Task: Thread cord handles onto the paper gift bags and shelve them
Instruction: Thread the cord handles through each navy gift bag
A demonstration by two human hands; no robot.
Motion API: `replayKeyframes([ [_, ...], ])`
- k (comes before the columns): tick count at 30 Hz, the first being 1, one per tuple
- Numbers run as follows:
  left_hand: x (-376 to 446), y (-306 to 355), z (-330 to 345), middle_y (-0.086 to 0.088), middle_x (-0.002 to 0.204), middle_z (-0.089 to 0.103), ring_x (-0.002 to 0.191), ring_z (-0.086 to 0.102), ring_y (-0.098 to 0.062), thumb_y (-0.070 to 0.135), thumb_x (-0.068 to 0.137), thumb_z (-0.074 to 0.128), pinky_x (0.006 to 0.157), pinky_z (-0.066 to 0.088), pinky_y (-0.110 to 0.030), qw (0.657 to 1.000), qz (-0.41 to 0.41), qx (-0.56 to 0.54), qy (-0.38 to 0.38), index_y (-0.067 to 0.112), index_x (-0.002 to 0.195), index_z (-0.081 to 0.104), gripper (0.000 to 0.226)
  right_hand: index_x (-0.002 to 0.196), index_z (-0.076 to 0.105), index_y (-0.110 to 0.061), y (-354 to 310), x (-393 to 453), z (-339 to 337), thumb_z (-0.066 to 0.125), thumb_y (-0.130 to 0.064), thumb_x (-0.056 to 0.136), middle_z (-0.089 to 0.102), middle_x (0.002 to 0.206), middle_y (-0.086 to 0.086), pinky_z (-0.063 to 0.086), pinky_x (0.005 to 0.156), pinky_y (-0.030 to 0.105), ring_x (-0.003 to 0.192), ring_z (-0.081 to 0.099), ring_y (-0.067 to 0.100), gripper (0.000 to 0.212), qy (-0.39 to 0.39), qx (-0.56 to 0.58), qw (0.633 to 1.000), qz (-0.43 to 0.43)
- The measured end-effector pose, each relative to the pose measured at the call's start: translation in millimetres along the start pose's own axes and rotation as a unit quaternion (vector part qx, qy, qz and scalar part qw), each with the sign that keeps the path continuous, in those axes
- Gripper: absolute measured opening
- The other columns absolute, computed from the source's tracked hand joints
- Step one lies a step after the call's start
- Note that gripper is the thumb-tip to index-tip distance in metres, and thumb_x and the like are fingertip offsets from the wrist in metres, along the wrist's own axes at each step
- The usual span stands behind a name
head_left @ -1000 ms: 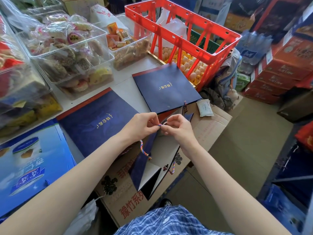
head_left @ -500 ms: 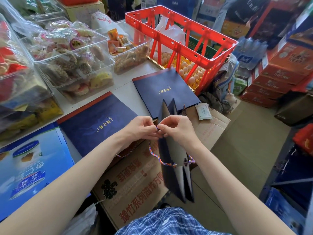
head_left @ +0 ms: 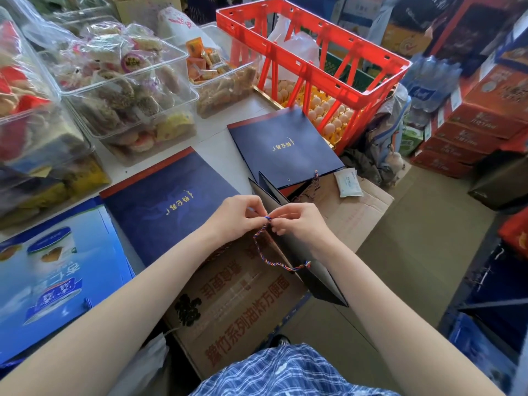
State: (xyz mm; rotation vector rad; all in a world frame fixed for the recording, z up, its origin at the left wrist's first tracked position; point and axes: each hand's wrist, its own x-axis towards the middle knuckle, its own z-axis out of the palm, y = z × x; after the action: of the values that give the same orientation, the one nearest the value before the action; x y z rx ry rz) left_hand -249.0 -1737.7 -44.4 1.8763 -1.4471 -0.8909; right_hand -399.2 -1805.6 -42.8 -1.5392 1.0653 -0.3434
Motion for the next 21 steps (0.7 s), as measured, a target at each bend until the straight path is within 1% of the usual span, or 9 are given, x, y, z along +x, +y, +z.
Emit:
replayKeyframes([
  [2,-2,3,1,-0.004,0.086,0.063,0.084,0.065,-0.016,0.010,0.082,0.067,0.079,0.051,-0.030,0.999,0.037,0.029,0.026,0.017,0.074,0.058,0.013,0.080,0.071,-0.010,-1,3,2,0.065,0.004,0.079,0.067,0.069,0.010,0.053,0.069,0.025,0.060,0.059,0.014,0.015,0.004,-0.030,0.999,-0.011],
  [4,-2,2,2,-0.004,0.084,0.066,0.081,0.066,-0.015,0.003,0.081,0.064,0.077,0.053,-0.031,0.998,0.029,0.012,0.045,0.018,0.071,0.057,0.019,0.073,0.070,-0.019,-3,5,3,0.065,0.002,0.077,0.068,0.070,0.010,0.053,0.076,0.034,0.063,0.060,0.016,0.022,0.004,-0.056,0.998,-0.028],
  [7,2,2,-3,-0.005,0.071,0.066,0.069,0.069,-0.014,-0.015,0.079,0.049,0.070,0.057,-0.029,0.985,-0.052,-0.137,0.094,0.011,0.065,0.056,0.031,0.063,0.069,-0.023,-3,6,6,0.057,0.012,0.075,0.066,0.064,0.006,0.051,0.070,0.034,0.060,0.059,0.015,0.038,-0.003,-0.035,0.998,-0.048],
  [10,2,4,-7,-0.012,0.072,0.062,0.055,0.066,-0.007,-0.018,0.085,0.041,0.059,0.056,-0.018,0.948,-0.142,-0.274,0.074,0.003,0.071,0.054,0.029,0.053,0.069,-0.032,2,12,10,0.050,0.007,0.071,0.067,0.061,0.000,0.055,0.075,0.041,0.063,0.063,0.018,0.047,0.037,-0.074,0.994,-0.065],
  [12,-1,-3,-3,-0.014,0.077,0.061,0.055,0.065,-0.010,-0.012,0.088,0.045,0.058,0.056,-0.019,0.939,-0.212,-0.269,0.038,0.005,0.082,0.053,0.020,0.057,0.068,-0.031,3,17,11,0.053,0.004,0.075,0.065,0.061,-0.007,0.055,0.078,0.036,0.069,0.065,0.018,0.042,0.049,-0.133,0.987,-0.078],
  [14,-9,-10,8,-0.011,0.082,0.060,0.064,0.065,-0.016,0.001,0.092,0.048,0.060,0.055,-0.021,0.926,-0.281,-0.251,-0.010,0.007,0.097,0.054,0.009,0.071,0.071,-0.020,4,19,11,0.057,0.002,0.081,0.067,0.067,-0.003,0.050,0.074,0.024,0.070,0.062,0.014,0.028,0.050,-0.197,0.975,-0.090],
  [16,-11,-14,18,-0.012,0.088,0.061,0.072,0.065,-0.019,0.011,0.096,0.048,0.064,0.056,-0.023,0.900,-0.306,-0.309,-0.023,0.005,0.109,0.054,0.016,0.083,0.071,-0.011,8,19,9,0.059,-0.005,0.085,0.070,0.081,0.004,0.042,0.072,0.017,0.073,0.057,0.011,0.014,0.030,-0.242,0.965,-0.096],
  [18,-10,-12,21,-0.014,0.092,0.064,0.079,0.066,-0.021,0.014,0.096,0.049,0.068,0.057,-0.025,0.872,-0.297,-0.388,-0.022,0.001,0.107,0.058,0.019,0.086,0.070,-0.013,15,15,8,0.061,-0.014,0.087,0.070,0.083,0.002,0.047,0.077,0.021,0.073,0.057,0.008,0.009,-0.005,-0.223,0.973,-0.065],
  [21,-8,-8,18,-0.015,0.092,0.067,0.082,0.067,-0.022,0.011,0.095,0.052,0.072,0.058,-0.026,0.869,-0.274,-0.410,-0.041,0.004,0.094,0.061,0.012,0.078,0.068,-0.021,21,14,7,0.067,-0.014,0.082,0.069,0.076,-0.004,0.053,0.081,0.031,0.072,0.063,0.005,0.008,-0.035,-0.167,0.984,-0.046],
])
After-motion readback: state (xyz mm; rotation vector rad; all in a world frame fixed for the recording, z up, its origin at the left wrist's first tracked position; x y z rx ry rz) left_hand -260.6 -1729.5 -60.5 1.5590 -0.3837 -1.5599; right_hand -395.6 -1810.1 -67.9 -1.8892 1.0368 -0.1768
